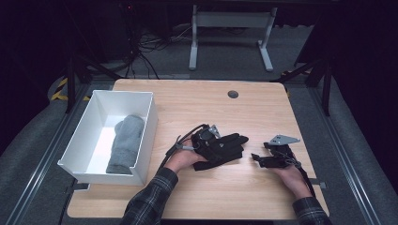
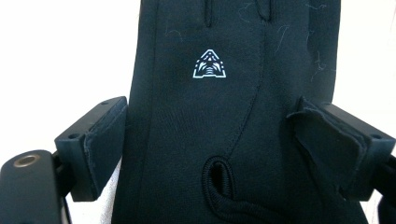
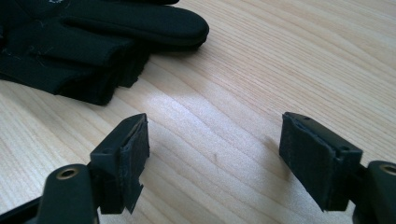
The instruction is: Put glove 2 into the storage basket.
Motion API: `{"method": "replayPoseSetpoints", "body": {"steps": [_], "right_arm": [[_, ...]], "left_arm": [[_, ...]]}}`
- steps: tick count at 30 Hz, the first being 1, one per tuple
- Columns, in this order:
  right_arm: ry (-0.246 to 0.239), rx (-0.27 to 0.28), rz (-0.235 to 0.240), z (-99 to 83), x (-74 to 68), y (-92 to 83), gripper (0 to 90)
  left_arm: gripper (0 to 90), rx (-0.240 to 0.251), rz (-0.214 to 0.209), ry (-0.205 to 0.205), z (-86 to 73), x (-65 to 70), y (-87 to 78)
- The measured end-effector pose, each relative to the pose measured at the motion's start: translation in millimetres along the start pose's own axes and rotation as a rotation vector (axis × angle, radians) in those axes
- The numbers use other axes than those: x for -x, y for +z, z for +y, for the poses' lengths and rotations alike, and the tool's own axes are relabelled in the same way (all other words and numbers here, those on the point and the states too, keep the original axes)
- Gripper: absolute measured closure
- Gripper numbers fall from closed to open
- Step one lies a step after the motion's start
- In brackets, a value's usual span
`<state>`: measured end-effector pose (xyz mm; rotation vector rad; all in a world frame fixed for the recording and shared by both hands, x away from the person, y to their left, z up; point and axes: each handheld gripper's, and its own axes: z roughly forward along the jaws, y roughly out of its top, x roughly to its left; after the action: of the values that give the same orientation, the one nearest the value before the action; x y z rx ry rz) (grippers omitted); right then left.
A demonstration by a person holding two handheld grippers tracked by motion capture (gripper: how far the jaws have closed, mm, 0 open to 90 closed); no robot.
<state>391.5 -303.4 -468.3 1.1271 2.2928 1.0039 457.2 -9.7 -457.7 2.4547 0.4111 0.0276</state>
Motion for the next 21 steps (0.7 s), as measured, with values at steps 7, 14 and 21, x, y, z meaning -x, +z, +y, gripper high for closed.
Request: {"method": "replayPoseSetpoints", "body": {"steps": [7, 14, 21], "right_arm": [[0.002, 0.001, -0.001, 0.0, -0.2, 0.0, 25.0], [0.001, 0.0, -0.003, 0.0, -0.3, -0.1, 25.3], [0.0, 0.0, -0.003, 0.0, -0.3, -0.1, 25.3]], "left_arm": [[35.8, -0.004, -0.03, 0.034, 0.2, 3.0, -3.6], [65.0, -0.013, -0.107, -0.006, 0.6, 6.1, -7.0], [67.9, 0.006, -0.105, -0.098, 1.5, 7.3, -18.0]]}}
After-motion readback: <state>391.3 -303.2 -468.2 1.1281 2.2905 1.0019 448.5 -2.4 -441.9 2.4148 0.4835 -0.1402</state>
